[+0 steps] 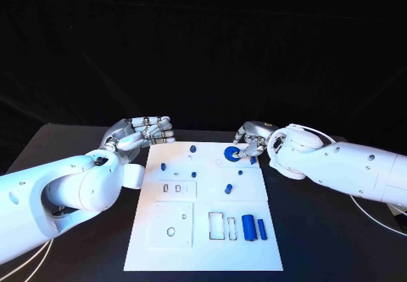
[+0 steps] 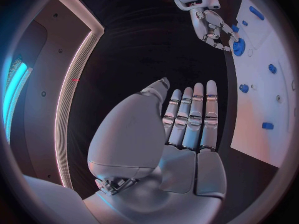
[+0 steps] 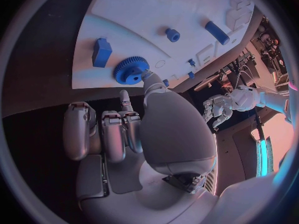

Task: Assemble the parts on the task board

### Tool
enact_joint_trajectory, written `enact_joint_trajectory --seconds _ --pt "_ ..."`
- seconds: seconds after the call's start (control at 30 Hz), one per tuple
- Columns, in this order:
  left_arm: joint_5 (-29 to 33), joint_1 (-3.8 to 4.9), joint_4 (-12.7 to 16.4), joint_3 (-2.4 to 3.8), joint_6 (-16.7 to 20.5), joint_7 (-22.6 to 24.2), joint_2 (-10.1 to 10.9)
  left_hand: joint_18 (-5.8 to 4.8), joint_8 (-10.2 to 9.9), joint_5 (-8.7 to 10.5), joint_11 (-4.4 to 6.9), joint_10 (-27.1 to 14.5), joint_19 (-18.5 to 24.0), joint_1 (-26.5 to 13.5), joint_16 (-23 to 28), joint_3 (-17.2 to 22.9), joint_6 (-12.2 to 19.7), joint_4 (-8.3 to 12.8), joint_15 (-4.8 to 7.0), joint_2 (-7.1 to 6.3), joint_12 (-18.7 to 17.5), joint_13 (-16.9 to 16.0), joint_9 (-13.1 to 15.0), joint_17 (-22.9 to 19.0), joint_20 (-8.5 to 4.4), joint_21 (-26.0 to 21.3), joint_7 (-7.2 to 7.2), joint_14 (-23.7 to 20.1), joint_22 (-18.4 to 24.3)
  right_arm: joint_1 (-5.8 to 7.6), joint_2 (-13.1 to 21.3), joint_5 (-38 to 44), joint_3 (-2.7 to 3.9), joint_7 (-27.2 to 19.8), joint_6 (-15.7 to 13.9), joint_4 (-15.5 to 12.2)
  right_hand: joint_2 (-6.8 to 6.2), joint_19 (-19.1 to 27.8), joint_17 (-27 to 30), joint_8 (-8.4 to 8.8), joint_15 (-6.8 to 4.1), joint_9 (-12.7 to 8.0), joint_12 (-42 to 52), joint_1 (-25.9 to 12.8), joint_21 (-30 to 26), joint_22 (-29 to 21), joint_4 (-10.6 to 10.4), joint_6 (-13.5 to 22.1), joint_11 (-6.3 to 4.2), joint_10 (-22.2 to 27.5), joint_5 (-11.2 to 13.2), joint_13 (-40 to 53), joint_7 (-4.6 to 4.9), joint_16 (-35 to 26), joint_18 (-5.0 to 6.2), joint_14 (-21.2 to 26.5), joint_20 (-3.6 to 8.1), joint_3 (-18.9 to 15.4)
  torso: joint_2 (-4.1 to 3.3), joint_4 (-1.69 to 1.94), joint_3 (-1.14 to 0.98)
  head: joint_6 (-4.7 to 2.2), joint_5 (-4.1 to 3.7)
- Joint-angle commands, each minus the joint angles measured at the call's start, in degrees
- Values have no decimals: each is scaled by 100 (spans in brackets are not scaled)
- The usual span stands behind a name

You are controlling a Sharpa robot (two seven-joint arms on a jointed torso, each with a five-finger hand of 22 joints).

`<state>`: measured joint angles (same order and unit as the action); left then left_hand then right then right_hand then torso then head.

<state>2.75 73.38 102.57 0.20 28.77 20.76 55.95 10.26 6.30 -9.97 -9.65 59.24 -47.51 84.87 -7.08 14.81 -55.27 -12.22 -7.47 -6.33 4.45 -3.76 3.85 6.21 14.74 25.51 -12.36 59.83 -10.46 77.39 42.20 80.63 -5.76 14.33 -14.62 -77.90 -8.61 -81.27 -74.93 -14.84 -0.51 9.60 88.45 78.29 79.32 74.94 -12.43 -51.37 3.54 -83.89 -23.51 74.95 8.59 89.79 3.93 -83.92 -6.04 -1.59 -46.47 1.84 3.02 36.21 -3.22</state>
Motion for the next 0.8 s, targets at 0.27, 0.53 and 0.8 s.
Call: enact_joint_trajectory --seconds 0.27,0.53,0.8 --pt "-27 7 -3 5 -100 14 -19 5 -29 31 -18 2 47 24 22 -1 -21 35 -30 -8 -20 0 -5 7 -5 23 -2 17 -8 -42 -70 1 -9 -35 187 98 17 -33 -1507 -48 41 15 9 84 21 57 -32 46 43 -468 -24 1334 7 21 -60 -608 11 -3 0 -7 -5 35 12" --pt "-27 7 -8 5 -93 14 -22 5 -29 31 -18 2 47 24 22 -1 -21 35 -30 -8 -20 0 -5 7 -5 23 -2 17 -8 -56 -85 15 -12 -52 201 100 56 -36 -1507 -93 42 29 28 110 26 70 -36 22 41 -484 -25 1355 3 21 -61 -608 7 13 2 -6 -5 42 16" --pt "-27 7 -15 5 -90 11 -27 5 -29 31 -18 2 47 24 22 -1 -21 35 -30 -8 -20 0 -5 7 -5 23 -2 17 -8 -63 -93 22 -13 -45 235 111 88 -27 -1507 -131 39 41 32 133 18 64 -36 -10 36 -488 -27 1360 -5 21 -57 -608 7 27 -1 -4 -6 48 7"
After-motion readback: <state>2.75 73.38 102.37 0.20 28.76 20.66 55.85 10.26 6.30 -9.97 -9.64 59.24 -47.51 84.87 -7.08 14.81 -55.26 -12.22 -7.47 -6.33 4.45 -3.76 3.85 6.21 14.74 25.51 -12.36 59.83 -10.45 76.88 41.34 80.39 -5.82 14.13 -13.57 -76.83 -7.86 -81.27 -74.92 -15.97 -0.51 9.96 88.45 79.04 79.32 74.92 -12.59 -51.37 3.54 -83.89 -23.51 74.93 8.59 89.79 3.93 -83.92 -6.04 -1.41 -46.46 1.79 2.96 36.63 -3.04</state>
